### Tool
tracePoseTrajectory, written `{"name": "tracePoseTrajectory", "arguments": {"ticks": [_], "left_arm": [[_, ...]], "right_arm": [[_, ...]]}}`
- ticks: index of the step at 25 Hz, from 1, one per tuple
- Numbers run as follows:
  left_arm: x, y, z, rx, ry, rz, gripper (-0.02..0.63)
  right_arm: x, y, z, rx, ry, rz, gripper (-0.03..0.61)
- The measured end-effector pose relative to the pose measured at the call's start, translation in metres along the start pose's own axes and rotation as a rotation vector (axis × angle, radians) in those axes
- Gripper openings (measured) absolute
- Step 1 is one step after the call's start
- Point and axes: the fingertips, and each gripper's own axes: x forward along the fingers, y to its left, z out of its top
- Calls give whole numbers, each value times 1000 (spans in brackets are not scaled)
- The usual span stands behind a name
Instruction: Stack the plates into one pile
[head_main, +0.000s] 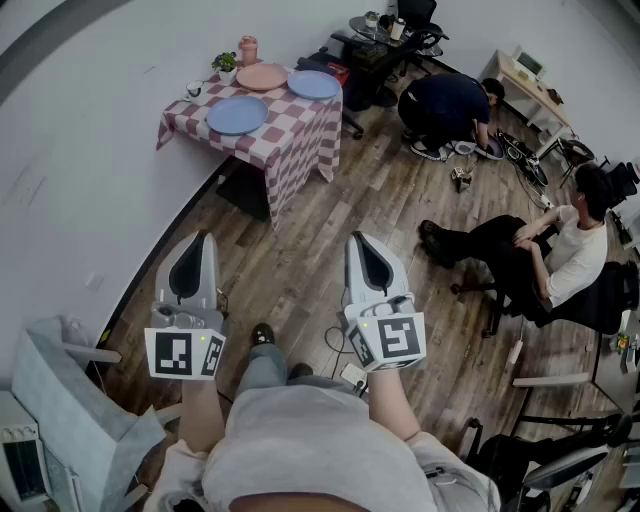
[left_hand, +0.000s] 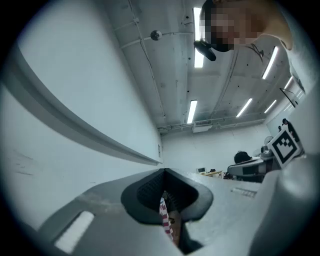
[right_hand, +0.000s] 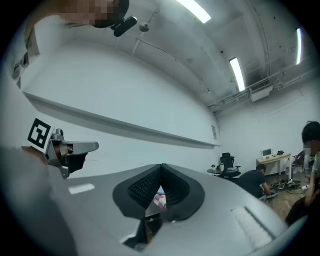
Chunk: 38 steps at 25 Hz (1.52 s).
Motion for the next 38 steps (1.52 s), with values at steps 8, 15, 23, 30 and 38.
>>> {"name": "tracePoseTrajectory", "arguments": {"ticks": [8, 15, 23, 30, 38], "left_arm": [[4, 8, -3, -4, 10, 4, 5], [22, 24, -11, -8, 22, -3, 5], [57, 59, -13, -16, -1, -15, 5], [95, 98, -16, -15, -25, -33, 5], [125, 138, -22, -16, -35, -55, 5]], "right_arm": [[9, 3, -2, 4, 6, 2, -5], [31, 2, 0, 11, -16, -6, -6], [77, -3, 2, 46, -33, -17, -5], [127, 1, 5, 22, -48, -37, -5], [174, 9, 1, 23, -57, -61, -5]]}}
